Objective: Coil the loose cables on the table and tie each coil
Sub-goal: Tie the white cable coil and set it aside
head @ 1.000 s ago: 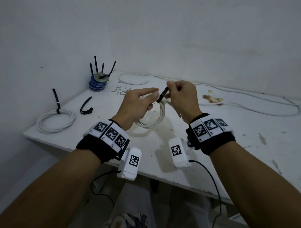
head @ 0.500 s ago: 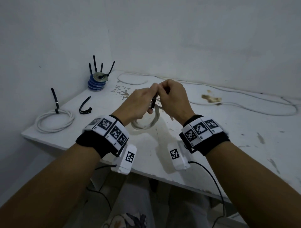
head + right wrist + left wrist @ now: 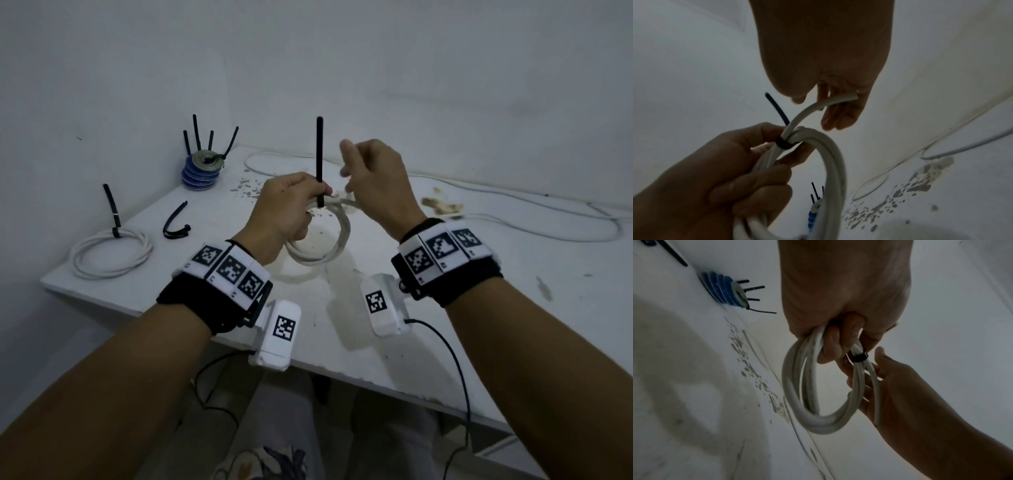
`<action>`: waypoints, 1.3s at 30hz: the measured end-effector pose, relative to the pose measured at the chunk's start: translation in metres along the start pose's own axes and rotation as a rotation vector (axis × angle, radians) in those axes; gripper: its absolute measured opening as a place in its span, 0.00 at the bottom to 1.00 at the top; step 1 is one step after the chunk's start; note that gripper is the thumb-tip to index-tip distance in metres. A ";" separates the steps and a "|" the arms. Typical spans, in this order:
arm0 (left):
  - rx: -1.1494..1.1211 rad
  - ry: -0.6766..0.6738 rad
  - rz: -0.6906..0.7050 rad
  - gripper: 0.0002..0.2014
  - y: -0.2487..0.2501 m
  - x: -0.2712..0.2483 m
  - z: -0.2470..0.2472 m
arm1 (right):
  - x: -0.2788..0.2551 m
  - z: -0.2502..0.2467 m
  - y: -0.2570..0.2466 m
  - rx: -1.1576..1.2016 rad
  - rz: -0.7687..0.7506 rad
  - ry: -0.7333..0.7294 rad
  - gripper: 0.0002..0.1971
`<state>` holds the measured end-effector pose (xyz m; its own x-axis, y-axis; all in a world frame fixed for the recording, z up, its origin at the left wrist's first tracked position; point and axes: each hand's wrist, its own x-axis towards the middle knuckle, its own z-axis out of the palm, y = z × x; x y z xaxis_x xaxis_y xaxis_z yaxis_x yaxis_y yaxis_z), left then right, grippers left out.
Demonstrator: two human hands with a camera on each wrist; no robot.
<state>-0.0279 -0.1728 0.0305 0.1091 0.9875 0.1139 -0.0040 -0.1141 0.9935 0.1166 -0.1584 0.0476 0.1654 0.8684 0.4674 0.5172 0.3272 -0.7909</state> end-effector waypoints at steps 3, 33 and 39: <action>0.049 -0.056 -0.026 0.14 0.004 0.003 -0.001 | -0.008 -0.001 -0.003 -0.038 -0.074 -0.186 0.14; -0.151 0.243 -0.176 0.07 -0.014 0.004 -0.005 | -0.037 -0.026 -0.009 -0.022 0.084 -0.511 0.06; -0.300 0.178 -0.271 0.06 -0.015 0.007 -0.012 | -0.042 -0.006 -0.003 -0.130 0.013 -0.288 0.09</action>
<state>-0.0387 -0.1633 0.0163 -0.0271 0.9838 -0.1774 -0.2898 0.1622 0.9432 0.1133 -0.1981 0.0325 -0.0627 0.9481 0.3118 0.6224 0.2813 -0.7304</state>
